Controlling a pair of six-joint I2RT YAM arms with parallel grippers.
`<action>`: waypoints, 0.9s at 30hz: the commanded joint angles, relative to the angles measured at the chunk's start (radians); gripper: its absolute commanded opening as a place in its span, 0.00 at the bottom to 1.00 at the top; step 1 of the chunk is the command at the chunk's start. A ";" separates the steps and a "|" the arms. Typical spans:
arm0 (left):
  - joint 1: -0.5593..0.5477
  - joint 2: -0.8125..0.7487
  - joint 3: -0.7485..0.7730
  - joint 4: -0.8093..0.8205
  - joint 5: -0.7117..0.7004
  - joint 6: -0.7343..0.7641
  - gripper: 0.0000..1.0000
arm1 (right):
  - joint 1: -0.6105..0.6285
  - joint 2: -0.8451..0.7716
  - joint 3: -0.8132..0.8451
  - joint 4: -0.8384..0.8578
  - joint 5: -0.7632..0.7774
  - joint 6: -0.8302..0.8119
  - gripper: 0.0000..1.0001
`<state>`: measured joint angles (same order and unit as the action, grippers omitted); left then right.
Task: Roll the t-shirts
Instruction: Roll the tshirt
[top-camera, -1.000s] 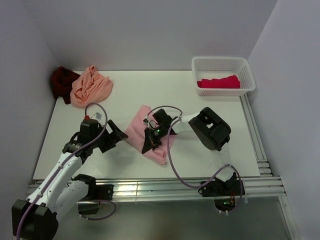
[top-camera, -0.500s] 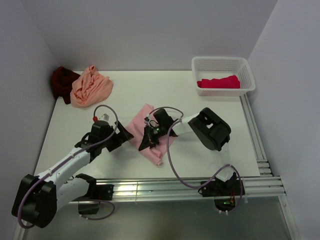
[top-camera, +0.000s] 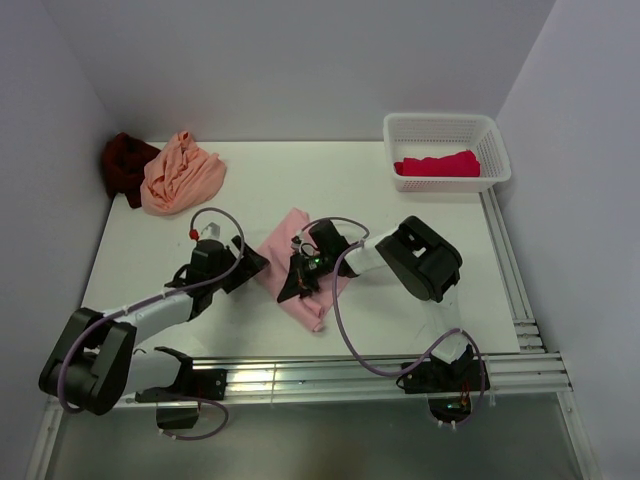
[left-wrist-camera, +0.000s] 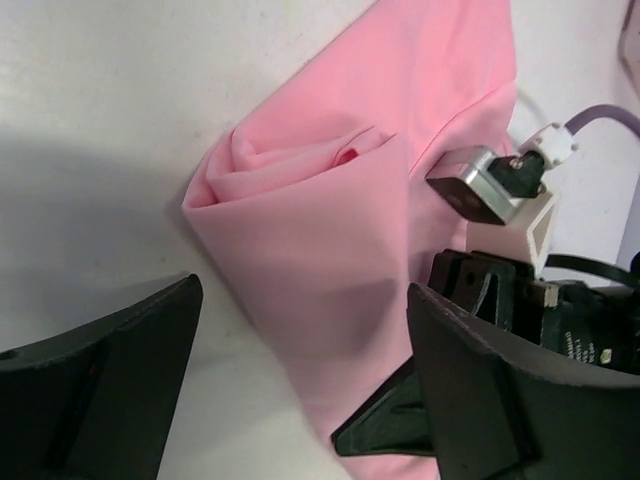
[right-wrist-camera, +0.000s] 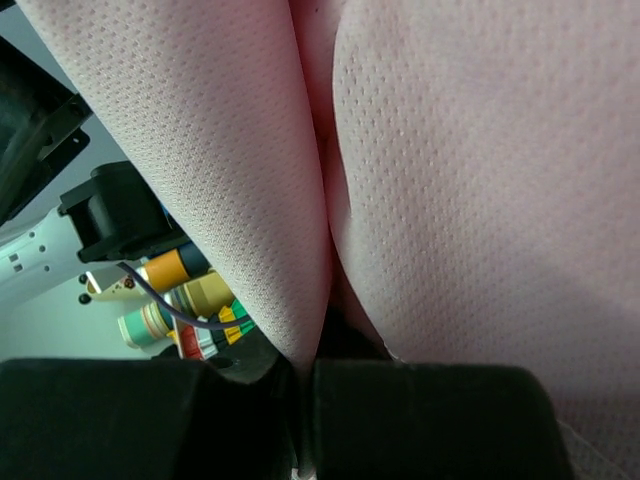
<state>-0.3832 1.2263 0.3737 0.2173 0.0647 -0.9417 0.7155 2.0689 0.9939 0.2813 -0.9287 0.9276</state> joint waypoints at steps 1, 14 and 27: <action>-0.003 0.047 -0.013 0.154 -0.002 -0.009 0.82 | 0.006 -0.009 -0.011 0.054 -0.009 0.022 0.00; -0.005 0.222 -0.065 0.381 -0.006 -0.029 0.57 | 0.018 -0.001 -0.006 0.138 -0.030 0.090 0.01; -0.005 0.239 -0.044 0.392 -0.017 -0.006 0.32 | 0.030 -0.059 0.000 -0.016 0.053 -0.033 0.41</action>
<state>-0.3840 1.4799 0.3294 0.6140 0.0704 -0.9665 0.7353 2.0640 0.9874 0.3046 -0.8948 0.9333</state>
